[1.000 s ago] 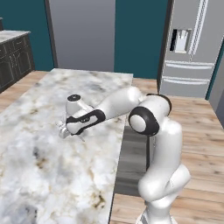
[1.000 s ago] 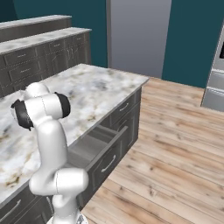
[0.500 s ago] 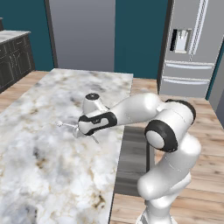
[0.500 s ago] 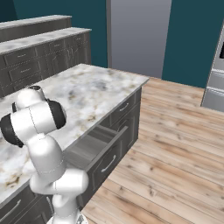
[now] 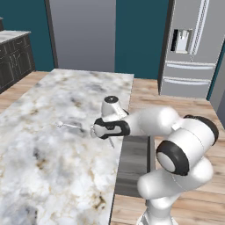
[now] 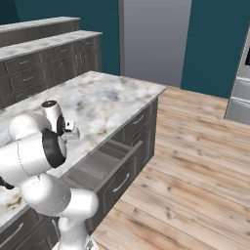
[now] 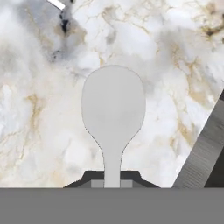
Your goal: Organize the utensils by type. Pick up the wooden spoons from the counter and place them in the open cabinet. Then pick up the metallic utensils from the counter and place them in the open drawer.
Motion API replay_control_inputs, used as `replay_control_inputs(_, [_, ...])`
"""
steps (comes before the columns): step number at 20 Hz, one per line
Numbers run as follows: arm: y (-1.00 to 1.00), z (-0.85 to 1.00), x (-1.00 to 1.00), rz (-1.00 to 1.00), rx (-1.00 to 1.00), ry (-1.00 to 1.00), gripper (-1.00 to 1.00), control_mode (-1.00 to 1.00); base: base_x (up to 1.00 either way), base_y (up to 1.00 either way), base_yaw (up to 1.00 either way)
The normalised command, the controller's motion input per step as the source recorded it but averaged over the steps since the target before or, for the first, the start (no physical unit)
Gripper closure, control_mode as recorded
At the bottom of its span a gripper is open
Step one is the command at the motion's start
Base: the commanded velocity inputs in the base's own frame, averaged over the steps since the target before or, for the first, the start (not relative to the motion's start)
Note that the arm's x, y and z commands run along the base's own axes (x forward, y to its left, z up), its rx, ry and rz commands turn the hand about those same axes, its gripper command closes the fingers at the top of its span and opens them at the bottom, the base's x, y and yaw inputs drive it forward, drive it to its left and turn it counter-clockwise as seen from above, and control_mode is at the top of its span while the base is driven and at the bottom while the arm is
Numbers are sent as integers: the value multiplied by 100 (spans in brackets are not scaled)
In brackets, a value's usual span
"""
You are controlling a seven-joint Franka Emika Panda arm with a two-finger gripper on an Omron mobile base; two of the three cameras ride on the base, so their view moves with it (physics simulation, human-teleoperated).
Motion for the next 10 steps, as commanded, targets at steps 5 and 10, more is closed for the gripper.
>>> replay_control_inputs(5, [-70,10,-3,-43,6,27,100,-100,0,0,0])
replay_control_inputs(10, [-65,6,0,-43,5,28,100,-100,0,0,0])
